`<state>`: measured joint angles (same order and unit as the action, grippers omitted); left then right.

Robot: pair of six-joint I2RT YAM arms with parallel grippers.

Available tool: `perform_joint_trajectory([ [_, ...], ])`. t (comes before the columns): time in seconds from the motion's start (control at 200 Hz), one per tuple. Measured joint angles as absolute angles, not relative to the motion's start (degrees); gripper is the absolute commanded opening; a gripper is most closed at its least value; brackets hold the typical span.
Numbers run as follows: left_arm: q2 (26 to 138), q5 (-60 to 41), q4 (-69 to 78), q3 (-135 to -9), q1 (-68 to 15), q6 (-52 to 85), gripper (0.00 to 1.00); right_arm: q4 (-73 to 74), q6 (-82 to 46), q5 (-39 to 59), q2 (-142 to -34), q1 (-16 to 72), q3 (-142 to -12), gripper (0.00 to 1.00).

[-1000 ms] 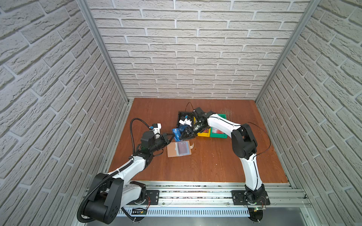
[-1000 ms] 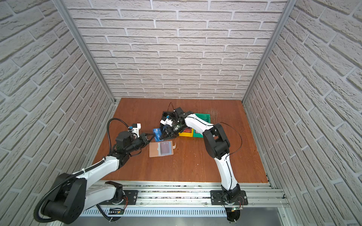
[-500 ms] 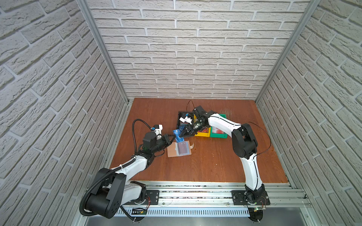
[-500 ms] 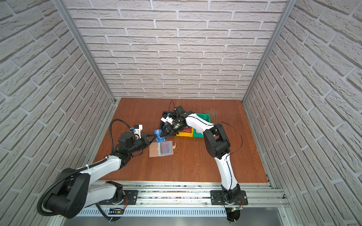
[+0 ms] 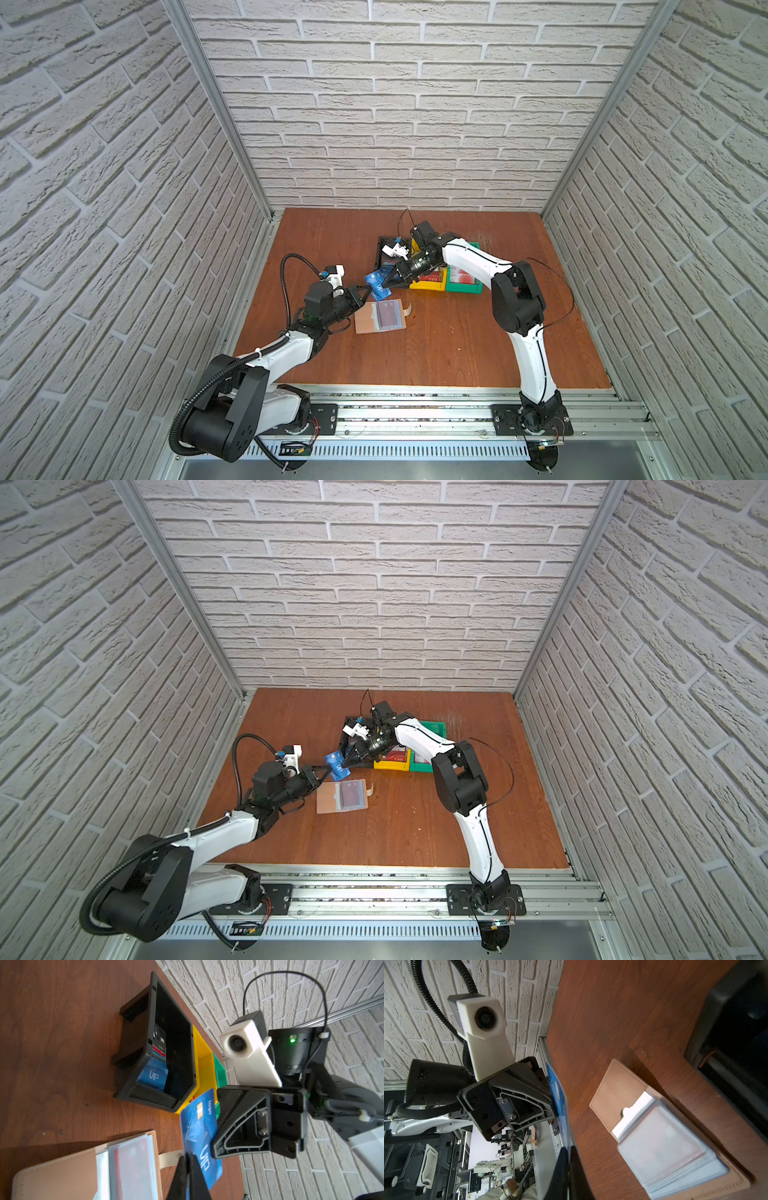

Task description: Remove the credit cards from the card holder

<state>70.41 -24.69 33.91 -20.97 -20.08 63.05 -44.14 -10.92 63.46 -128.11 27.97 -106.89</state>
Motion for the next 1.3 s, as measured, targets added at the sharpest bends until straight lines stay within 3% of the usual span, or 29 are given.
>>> perform_joint_trajectory([
  [0.37, 69.0, -25.8, 24.6, -21.2, -21.7, 59.3, 0.23, -60.0, 3.3, 57.3, -131.7, 28.1, -121.8, 0.06],
  [0.645, 67.1, -24.0, 15.7, -21.6, -21.7, 56.7, 0.24, -76.5, 14.9, 36.6, -138.9, 27.9, -145.1, 0.05],
  [0.965, 69.0, -20.6, 8.8, -24.4, -21.5, 54.3, 0.25, -78.1, 24.5, 20.1, -137.7, 27.7, -142.6, 0.05],
  [1.3, 73.1, -20.4, 7.7, -25.3, -21.5, 53.5, 0.25, -73.5, 29.6, 16.2, -136.8, 28.2, -139.4, 0.05],
])
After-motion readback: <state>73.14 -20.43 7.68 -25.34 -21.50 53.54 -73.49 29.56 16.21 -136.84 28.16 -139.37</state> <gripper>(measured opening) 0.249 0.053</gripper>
